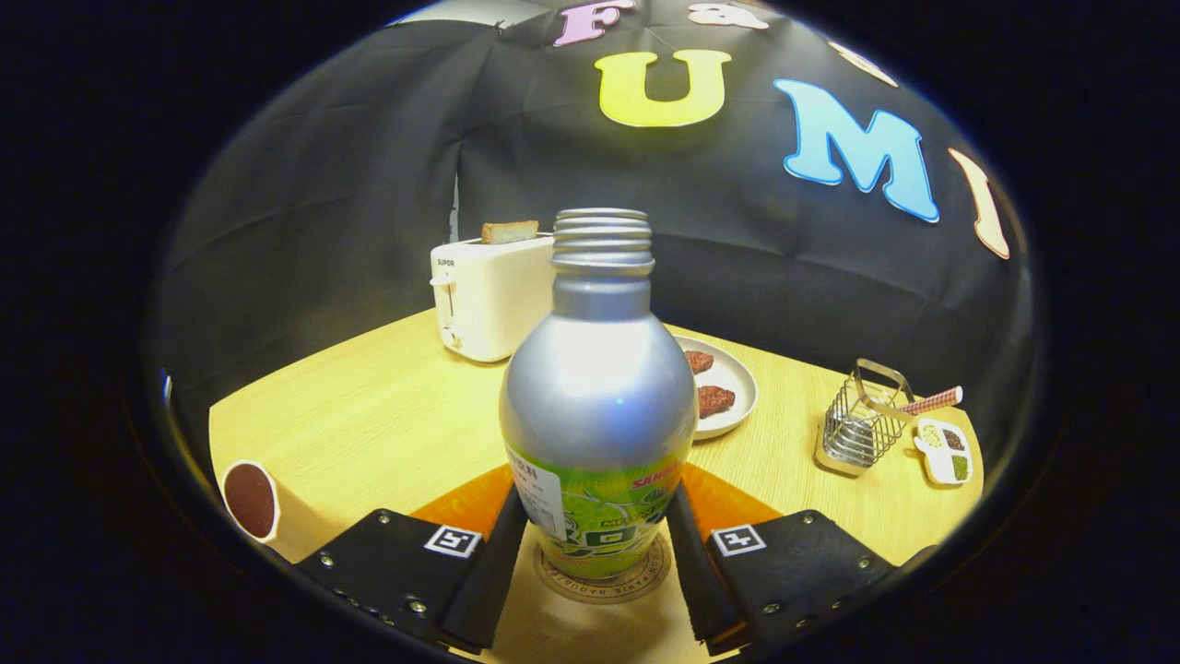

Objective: Take the bottle from table, then pour the juice into the cup, finally place the bottle on the coaster

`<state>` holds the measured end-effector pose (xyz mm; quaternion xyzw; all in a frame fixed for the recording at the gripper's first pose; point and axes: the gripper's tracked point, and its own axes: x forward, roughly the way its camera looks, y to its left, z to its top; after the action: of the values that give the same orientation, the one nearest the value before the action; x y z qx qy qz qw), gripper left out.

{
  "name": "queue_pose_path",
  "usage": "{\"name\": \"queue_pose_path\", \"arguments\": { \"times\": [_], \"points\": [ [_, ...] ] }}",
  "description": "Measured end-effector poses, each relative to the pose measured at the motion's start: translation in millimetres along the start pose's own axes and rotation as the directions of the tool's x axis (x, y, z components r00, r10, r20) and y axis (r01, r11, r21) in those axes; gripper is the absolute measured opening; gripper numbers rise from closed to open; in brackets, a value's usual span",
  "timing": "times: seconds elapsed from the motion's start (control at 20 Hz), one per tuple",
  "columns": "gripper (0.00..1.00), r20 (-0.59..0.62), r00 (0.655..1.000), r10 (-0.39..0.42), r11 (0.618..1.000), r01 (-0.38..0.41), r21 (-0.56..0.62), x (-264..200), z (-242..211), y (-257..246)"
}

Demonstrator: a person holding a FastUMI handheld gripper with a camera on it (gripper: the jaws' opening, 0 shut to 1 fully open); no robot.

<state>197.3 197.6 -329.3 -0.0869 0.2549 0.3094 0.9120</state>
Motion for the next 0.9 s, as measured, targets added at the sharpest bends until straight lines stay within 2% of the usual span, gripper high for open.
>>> {"name": "queue_pose_path", "arguments": {
  "times": [0.5,0.6,0.65,0.9],
  "points": [
    [0.81,-0.024,0.999,-0.025,0.999,0.026,0.023,1,-13,-7],
    [1.00,-0.004,0.999,-0.039,0.999,0.039,0.025,-7,-5,-9],
    [0.97,0.009,0.999,-0.041,0.999,0.041,0.030,-9,0,-9],
    [0.97,0.003,0.999,-0.052,0.998,0.052,0.037,-38,12,-9]
  ]
}}
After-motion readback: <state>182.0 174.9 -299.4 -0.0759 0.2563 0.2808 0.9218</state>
